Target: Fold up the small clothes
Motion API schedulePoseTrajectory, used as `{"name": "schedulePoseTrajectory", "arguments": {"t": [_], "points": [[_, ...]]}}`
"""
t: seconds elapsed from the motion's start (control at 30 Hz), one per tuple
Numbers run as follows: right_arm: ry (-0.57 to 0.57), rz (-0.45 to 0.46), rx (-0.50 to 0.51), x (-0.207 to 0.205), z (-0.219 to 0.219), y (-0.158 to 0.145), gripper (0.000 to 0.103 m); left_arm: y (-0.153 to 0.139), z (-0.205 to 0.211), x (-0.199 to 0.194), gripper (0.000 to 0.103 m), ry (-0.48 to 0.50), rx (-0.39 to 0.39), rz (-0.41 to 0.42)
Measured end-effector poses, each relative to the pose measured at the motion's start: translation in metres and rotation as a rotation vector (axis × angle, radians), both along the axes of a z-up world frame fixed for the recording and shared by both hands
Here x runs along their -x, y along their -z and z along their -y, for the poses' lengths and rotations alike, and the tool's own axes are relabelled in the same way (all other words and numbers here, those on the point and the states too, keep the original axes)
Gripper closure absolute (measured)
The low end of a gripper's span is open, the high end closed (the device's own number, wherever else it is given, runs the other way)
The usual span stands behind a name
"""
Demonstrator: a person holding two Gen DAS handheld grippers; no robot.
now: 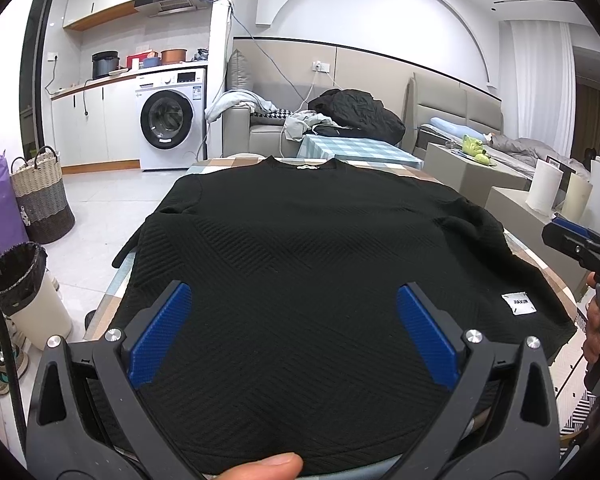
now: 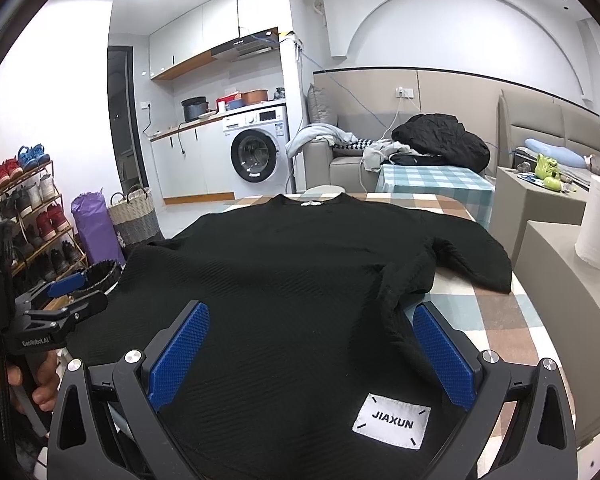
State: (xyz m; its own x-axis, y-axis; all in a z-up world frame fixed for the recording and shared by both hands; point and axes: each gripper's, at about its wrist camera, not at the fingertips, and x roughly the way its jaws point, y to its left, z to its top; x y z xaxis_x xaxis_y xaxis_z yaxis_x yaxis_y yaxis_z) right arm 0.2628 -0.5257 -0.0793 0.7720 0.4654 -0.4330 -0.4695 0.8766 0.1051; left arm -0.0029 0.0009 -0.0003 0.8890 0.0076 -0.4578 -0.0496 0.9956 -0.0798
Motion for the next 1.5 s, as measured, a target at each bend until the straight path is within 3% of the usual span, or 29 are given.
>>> {"name": "schedulePoseTrajectory", "arguments": {"t": [1.5], "points": [[-0.006, -0.031, 0.005, -0.0063, -0.0021, 0.0041, 0.000, 0.0002, -0.0013, -0.0015, 0.001, 0.000, -0.002, 0.000]]}}
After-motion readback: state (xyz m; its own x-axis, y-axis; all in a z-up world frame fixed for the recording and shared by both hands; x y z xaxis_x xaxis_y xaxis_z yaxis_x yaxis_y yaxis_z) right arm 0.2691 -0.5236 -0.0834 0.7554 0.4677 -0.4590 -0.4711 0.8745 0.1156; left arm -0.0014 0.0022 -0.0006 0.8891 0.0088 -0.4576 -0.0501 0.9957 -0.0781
